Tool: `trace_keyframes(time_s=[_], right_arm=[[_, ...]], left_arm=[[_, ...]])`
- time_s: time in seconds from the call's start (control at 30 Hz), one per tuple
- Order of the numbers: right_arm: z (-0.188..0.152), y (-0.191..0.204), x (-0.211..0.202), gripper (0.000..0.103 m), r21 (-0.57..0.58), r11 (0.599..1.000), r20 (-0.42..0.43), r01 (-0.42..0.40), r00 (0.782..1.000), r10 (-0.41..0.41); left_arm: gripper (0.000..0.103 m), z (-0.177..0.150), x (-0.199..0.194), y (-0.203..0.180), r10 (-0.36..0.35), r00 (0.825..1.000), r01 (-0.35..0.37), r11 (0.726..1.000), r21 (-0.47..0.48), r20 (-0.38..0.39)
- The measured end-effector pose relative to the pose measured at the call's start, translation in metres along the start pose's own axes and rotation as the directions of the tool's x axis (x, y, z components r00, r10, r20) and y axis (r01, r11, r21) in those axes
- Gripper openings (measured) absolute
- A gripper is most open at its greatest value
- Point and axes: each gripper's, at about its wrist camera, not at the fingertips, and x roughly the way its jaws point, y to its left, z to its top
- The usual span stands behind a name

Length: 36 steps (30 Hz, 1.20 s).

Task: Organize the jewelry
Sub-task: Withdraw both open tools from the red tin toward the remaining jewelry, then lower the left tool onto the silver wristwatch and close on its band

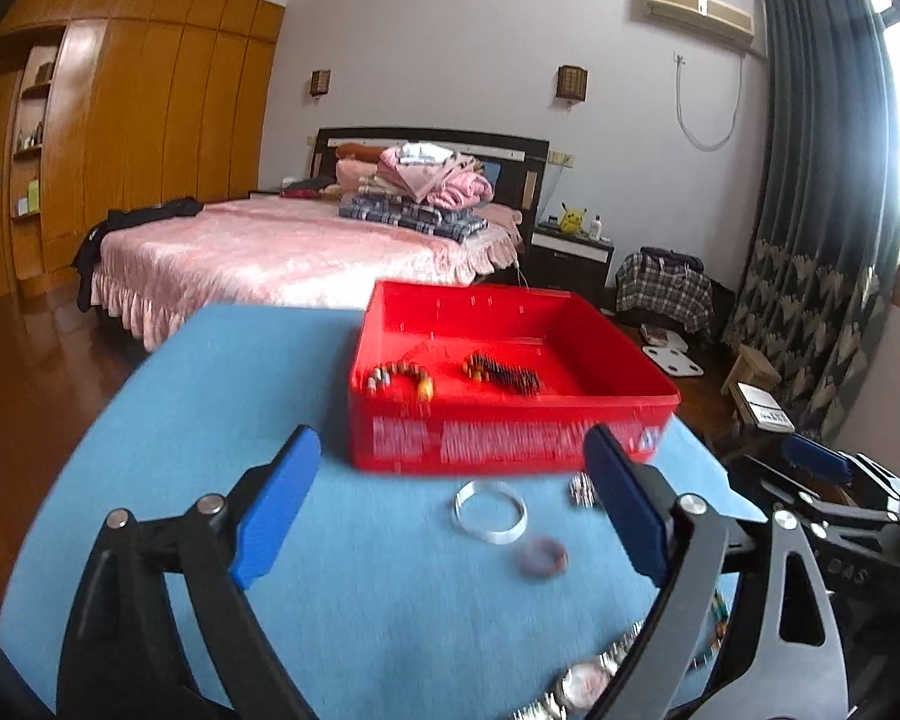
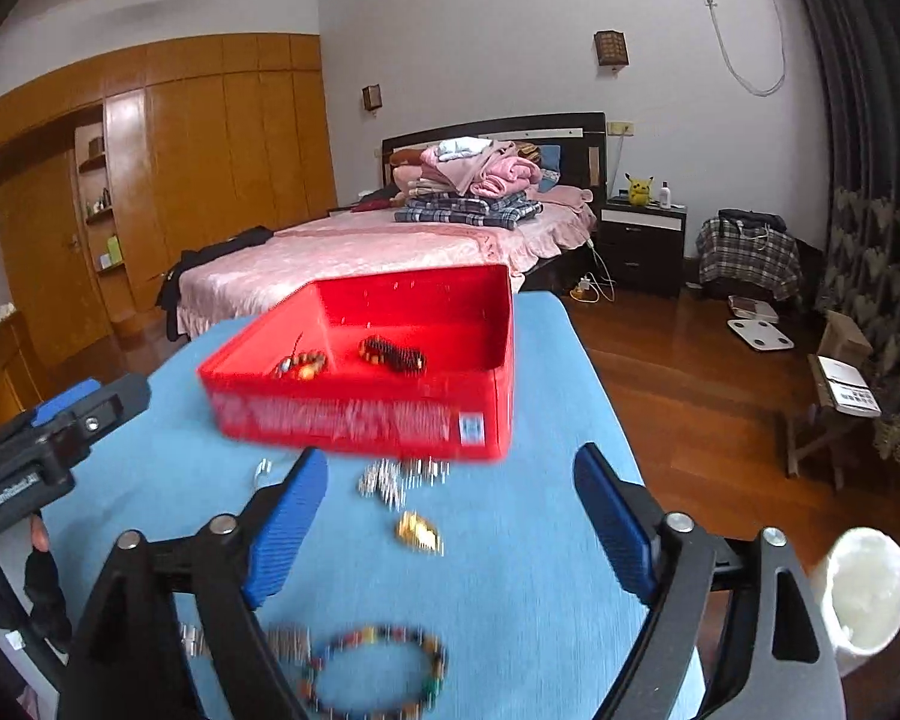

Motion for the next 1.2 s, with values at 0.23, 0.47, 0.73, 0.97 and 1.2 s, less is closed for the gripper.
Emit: trace_keyframes(time_s=[0.23, 0.47, 0.73, 0.97, 1.2], right_arm=[[-0.037, 0.006, -0.020, 0.095, 0.018, 1.000, -0.059, 0.002, 0.998, -0.001], [-0.062, 0.002, -0.028, 0.095, 0.030, 0.999, -0.083, 0.014, 0.996, -0.011], [-0.064, -0.006, -0.032, 0.095, 0.052, 0.998, -0.081, 0.018, 0.997, -0.014], [-0.067, -0.009, -0.032, 0.095, 0.057, 0.998, -0.082, 0.021, 0.997, -0.016], [-0.069, -0.014, -0.031, 0.095, 0.068, 0.997, -0.091, 0.030, 0.996, -0.023]], left_arm=[[0.093, -0.035, -0.013, 0.000, -0.022, 0.998, 0.022, 1.000, 0.013, -0.061], [0.093, -0.065, -0.018, -0.014, -0.025, 0.994, 0.031, 0.998, 0.060, -0.103], [0.092, -0.081, -0.013, -0.030, -0.043, 0.990, 0.057, 0.993, 0.103, -0.137], [0.092, -0.092, -0.004, -0.035, -0.058, 0.983, 0.076, 0.992, 0.104, -0.172], [0.080, -0.098, 0.007, -0.043, -0.065, 0.978, 0.087, 0.991, 0.104, -0.198]])
